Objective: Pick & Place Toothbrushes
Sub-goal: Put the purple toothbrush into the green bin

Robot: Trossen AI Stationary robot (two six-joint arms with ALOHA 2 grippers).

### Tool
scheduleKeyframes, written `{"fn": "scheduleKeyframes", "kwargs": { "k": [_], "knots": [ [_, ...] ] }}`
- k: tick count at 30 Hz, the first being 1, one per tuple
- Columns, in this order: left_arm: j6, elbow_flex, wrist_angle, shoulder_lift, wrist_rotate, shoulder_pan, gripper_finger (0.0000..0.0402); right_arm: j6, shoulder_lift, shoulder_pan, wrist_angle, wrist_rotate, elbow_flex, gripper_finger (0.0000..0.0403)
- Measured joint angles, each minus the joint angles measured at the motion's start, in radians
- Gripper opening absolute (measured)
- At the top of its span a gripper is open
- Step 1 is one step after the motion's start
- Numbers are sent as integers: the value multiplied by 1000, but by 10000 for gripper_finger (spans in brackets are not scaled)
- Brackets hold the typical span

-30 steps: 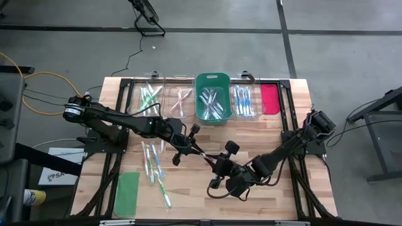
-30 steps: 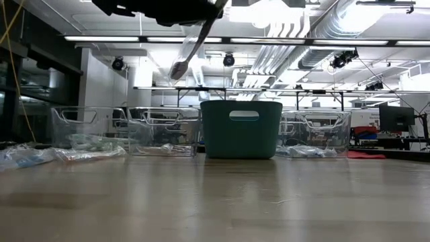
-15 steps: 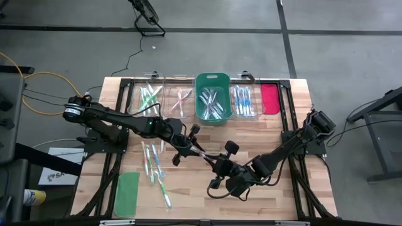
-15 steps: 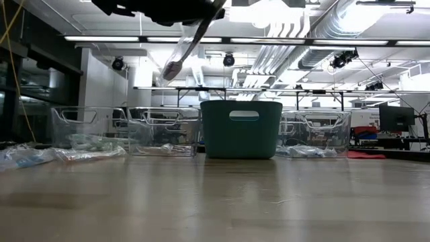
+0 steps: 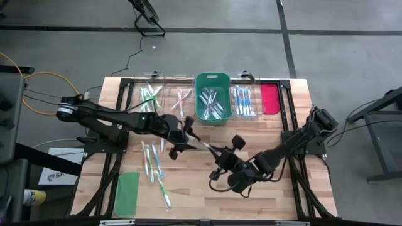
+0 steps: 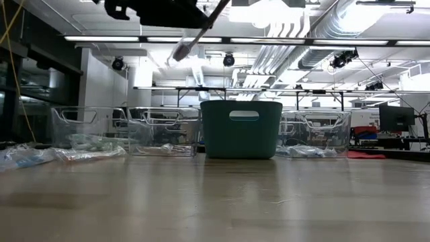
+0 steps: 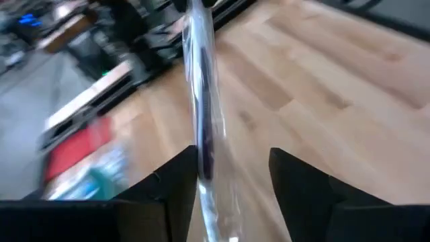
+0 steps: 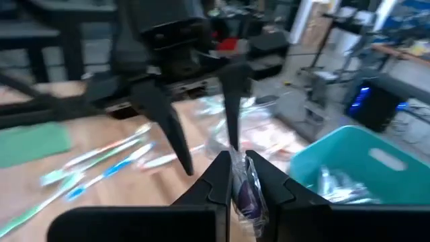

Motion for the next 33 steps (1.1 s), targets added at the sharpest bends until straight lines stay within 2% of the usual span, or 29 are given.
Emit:
{"fn": "scheduleKeyframes", "kwargs": {
  "k": [4,5,6,11,13,19,27,30,33],
  "knots": [
    [-6,0,-43,-21,-135,-25,177,-9,-6,-66,-43,49,1,18],
    [-16,-4,-89,-31,-142,-31,177,-21,-7,-90,-76,109,-1,18],
    [-25,-8,-117,-34,-164,-37,177,-23,-12,-117,-93,126,-3,18],
    [-41,-3,-123,-58,-270,-44,177,-7,-11,-190,-94,-48,-1,18],
    [-37,-4,-131,-54,-299,-45,177,-5,-11,-196,-101,-63,-1,18],
    [-49,-9,-165,-54,-306,-46,177,-5,-11,-255,-149,-26,0,18],
    [-68,-76,-147,-53,-356,-47,177,93,-11,-367,-300,-71,0,18],
    [-67,-126,-84,-53,-381,-46,177,95,-11,-410,-331,-62,0,19],
    [-40,-191,18,-73,-382,-45,177,97,-10,-458,-344,-100,0,40]
  ]
}}
